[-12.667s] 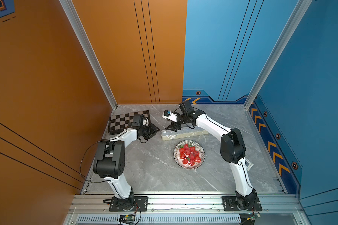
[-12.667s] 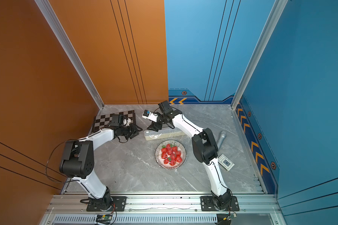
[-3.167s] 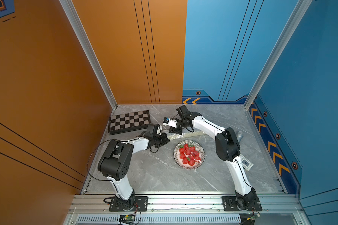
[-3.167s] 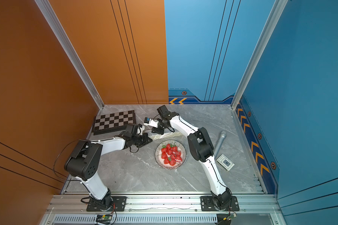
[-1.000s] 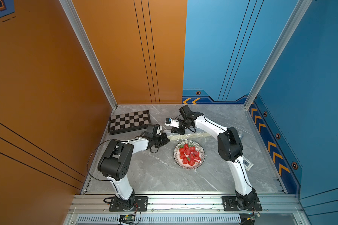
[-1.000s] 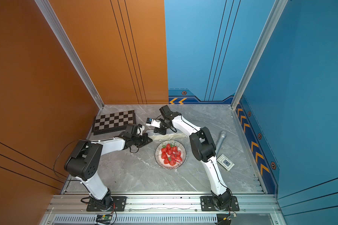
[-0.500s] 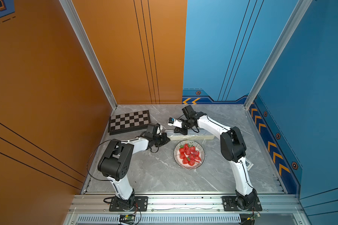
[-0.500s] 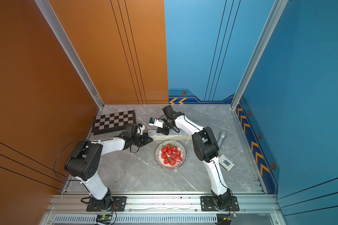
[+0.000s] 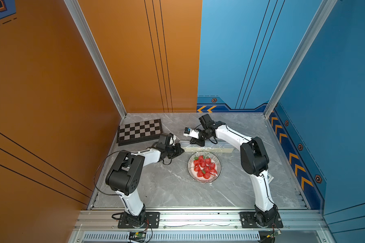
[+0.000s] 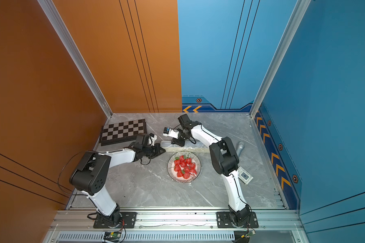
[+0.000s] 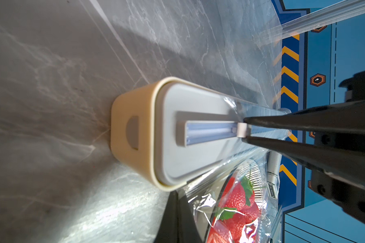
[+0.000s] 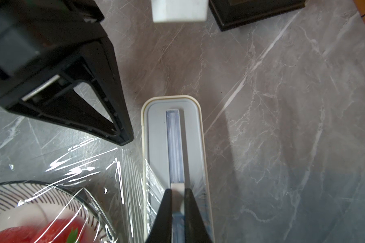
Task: Wrap the plate with plastic wrap
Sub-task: Tear off the plastic wrap from the plastic wrap cutting box.
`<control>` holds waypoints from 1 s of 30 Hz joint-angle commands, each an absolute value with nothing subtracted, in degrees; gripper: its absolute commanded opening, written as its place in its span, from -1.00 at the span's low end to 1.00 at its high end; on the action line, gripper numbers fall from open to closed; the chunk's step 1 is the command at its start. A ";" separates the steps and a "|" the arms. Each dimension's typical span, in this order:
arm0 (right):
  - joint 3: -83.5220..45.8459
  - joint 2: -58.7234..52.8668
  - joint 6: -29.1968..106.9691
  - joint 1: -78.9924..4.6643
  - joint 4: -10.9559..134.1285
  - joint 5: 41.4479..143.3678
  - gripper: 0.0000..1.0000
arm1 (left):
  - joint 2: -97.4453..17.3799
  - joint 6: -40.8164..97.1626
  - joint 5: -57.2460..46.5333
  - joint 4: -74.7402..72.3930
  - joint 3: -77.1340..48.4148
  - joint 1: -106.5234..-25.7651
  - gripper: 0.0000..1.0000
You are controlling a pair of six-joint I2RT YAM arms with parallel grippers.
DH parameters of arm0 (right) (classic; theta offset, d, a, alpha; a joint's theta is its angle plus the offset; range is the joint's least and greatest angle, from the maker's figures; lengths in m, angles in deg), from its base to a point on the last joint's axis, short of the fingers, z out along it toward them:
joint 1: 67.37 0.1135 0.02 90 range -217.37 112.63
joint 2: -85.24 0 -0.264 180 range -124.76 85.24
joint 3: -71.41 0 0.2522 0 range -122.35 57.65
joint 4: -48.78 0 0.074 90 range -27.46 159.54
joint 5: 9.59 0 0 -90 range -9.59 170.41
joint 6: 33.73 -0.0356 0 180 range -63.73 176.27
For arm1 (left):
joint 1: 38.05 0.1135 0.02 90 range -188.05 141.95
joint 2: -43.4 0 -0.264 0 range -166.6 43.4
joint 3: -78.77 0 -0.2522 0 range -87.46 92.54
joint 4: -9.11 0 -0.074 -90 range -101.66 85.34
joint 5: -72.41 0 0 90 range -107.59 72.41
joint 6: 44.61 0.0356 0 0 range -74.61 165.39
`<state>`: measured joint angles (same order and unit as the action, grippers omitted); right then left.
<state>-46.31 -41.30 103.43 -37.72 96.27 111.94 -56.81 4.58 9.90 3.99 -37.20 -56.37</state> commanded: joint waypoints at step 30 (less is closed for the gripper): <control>-33.49 -33.93 107.26 -44.03 96.46 104.70 -0.84 | -57.82 4.90 7.41 -0.96 -38.13 -55.33 -1.00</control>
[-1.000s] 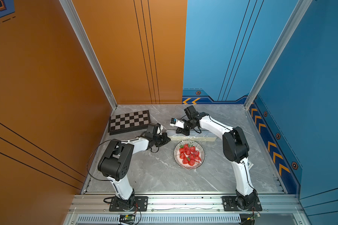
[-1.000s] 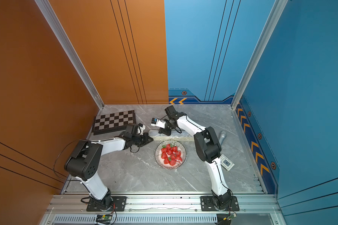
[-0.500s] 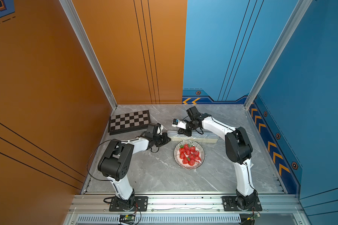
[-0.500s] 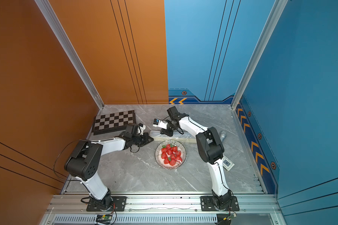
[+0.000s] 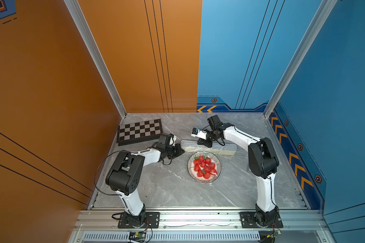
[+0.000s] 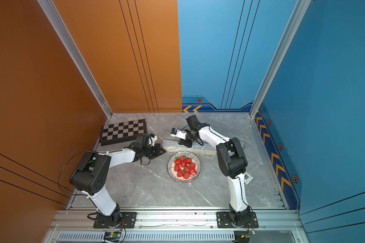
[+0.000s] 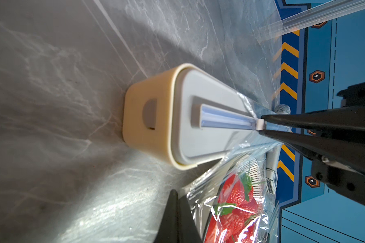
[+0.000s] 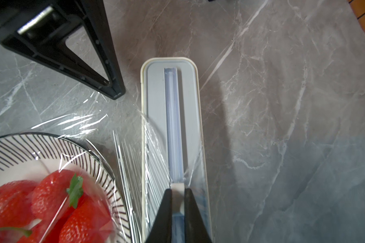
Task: Wrap the plate with plastic wrap
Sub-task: Tear off the plastic wrap from the plastic wrap cutting box.
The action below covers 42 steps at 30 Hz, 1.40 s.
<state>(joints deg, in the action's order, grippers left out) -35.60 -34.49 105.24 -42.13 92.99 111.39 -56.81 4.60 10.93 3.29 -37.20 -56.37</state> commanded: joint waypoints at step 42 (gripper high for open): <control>-13.85 -19.16 110.11 -56.04 96.55 93.15 -0.84 | -58.38 5.56 6.78 -2.81 -36.90 -55.67 -1.00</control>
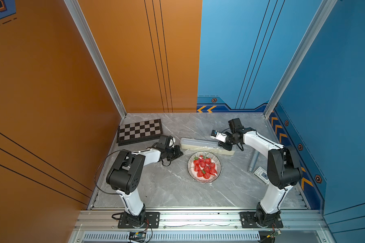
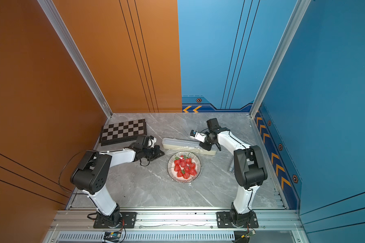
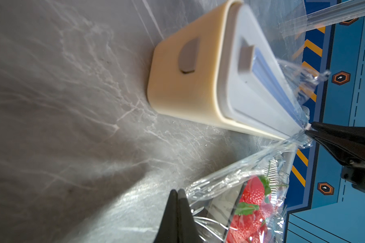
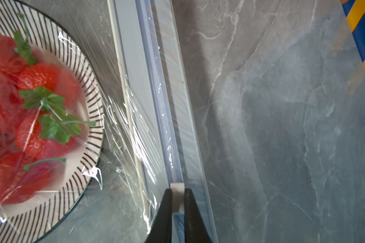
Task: Wrap the plate with plastic wrap
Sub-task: Tear off the plastic wrap from the plastic wrap cutting box.
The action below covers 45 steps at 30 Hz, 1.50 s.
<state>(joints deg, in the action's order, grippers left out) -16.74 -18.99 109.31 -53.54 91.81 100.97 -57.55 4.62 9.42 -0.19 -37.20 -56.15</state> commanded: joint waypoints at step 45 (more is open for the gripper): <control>-13.87 -19.33 110.46 -55.51 96.02 93.49 -0.86 | -71.47 14.91 -0.13 -23.57 -5.19 -56.99 0.61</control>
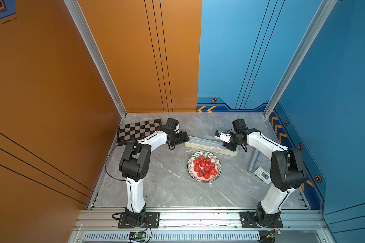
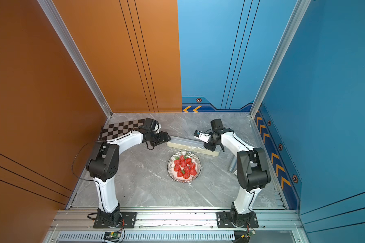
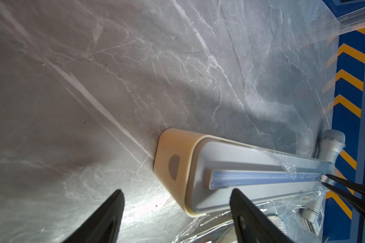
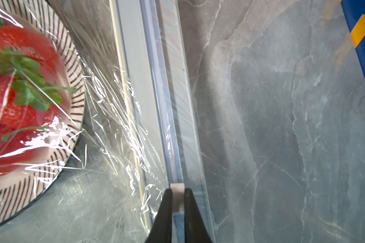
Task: Wrap the plate with plastic wrap
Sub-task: Tear off the plastic wrap from the plastic wrap cutting box.
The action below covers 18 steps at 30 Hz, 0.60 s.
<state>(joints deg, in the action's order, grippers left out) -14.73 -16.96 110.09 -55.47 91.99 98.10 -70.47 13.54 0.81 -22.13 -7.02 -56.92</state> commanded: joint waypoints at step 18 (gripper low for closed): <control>-13.82 -19.53 110.33 -55.54 96.03 93.01 -0.85 | -74.64 14.31 0.10 -23.88 -0.68 -56.16 0.60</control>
